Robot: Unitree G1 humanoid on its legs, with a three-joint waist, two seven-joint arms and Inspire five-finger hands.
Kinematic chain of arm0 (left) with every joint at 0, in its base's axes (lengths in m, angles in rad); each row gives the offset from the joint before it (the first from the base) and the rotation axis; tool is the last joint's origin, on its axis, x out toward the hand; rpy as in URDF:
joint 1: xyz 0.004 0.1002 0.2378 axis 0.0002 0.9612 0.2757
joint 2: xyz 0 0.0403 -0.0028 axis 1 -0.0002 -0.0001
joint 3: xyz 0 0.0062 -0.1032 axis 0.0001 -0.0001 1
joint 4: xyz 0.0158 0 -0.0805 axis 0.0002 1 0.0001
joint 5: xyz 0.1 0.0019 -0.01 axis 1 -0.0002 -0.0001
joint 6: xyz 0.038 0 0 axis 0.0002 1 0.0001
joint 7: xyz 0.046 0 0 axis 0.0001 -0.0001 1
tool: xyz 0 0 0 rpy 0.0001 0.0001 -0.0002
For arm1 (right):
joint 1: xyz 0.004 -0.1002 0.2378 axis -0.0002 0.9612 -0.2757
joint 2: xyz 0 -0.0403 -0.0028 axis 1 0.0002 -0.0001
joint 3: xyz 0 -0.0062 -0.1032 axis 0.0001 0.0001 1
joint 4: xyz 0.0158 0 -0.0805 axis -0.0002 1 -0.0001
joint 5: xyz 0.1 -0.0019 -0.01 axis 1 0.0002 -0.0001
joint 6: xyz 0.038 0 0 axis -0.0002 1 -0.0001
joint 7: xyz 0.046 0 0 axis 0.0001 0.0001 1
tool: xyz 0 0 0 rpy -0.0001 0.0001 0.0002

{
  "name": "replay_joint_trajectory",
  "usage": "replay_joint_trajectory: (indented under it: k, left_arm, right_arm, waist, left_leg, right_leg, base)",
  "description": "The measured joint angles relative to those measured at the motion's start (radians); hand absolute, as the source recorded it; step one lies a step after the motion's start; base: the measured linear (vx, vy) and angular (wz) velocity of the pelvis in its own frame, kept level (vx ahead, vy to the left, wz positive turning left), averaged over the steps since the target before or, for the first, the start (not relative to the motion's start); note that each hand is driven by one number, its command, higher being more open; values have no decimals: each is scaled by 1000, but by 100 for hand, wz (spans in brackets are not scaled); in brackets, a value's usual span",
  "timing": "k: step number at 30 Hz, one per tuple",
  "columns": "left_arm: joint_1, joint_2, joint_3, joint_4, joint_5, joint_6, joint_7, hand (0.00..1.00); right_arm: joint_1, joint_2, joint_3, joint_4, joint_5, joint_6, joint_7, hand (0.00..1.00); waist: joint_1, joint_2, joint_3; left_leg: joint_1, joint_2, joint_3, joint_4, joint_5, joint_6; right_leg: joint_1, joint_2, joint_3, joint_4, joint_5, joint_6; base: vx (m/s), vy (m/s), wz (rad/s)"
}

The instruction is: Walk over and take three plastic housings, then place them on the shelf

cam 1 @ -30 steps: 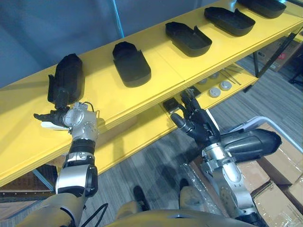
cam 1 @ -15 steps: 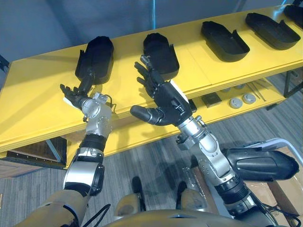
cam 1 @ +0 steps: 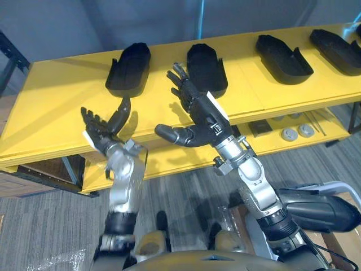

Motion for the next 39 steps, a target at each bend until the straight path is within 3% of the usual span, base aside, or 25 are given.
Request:
replay_joint_trajectory:
  k: [3, 8, 13, 16, 20, 25, 31, 39]
  left_arm:
    - [119, 19, 35, -132, 190, 10, -59, 100]
    - [298, 79, 143, -160, 279, 11, -141, 100]
    - [424, 78, 212, -9, 264, 9, -203, 100]
    - [453, 94, 191, 169, 225, 2, -325, 100]
    - [455, 141, 43, 401, 225, -7, -488, 100]
    - [425, 143, -53, 535, 176, -45, -596, 100]
    - [396, 171, -65, 595, 83, -79, -628, 100]
    - [356, 174, -134, 613, 59, -79, -713, 100]
  right_arm:
    - [-52, -55, -8, 38, -73, 5, -40, 100]
    - [-284, -123, -16, 232, -156, 108, -120, 100]
    - [-432, -181, -18, 442, -197, 191, -174, 100]
    - [-524, -219, -14, 576, -226, 197, -201, 100]
    - [-657, -251, 27, 735, -309, 192, -228, 100]
    - [-797, -293, 96, 866, -380, 165, -264, 100]
    - [-931, -353, 160, 899, -416, 104, -287, 100]
    - [-1046, -357, 259, 899, -417, 41, -279, 100]
  waist:
    - [44, 0, 0]
    - [106, -6, -4]
    - [184, -19, -11]
    - [213, -18, -11]
    - [226, -14, -7]
    - [239, 26, 38]
    - [243, 60, 96]
    - [245, 65, 158]
  left_leg:
    - [-4, 0, -29, -7, 6, -8]
    - [-25, -3, -85, -6, 14, -10]
    - [-48, -12, -129, -11, 30, -10]
    - [-59, -13, -142, -11, 32, -8]
    - [-72, -14, -141, -6, 32, -6]
    - [-74, -3, -132, -5, 31, -7]
    - [-112, 1, -136, -6, 58, -20]
    - [-149, 0, -142, 14, 63, -29]
  right_leg:
    - [17, 4, -29, -13, -1, -1]
    - [43, 14, -89, -39, -1, -3]
    - [48, 16, -136, -53, 0, -1]
    - [47, 12, -150, -56, 1, 1]
    - [34, 8, -148, -48, 1, 1]
    - [-11, -8, -129, 34, -34, -10]
    - [-108, -40, -126, 177, -103, -23]
    - [-180, -64, -123, 287, -167, -43]
  base:
    - [-19, -37, 30]
    - [-13, -35, 33]
    - [26, -38, 31]
    - [29, -21, 16]
    - [-5, -3, -2]
    - [-50, -12, -9]
    - [-47, -67, 2]
    - [-18, -77, 2]
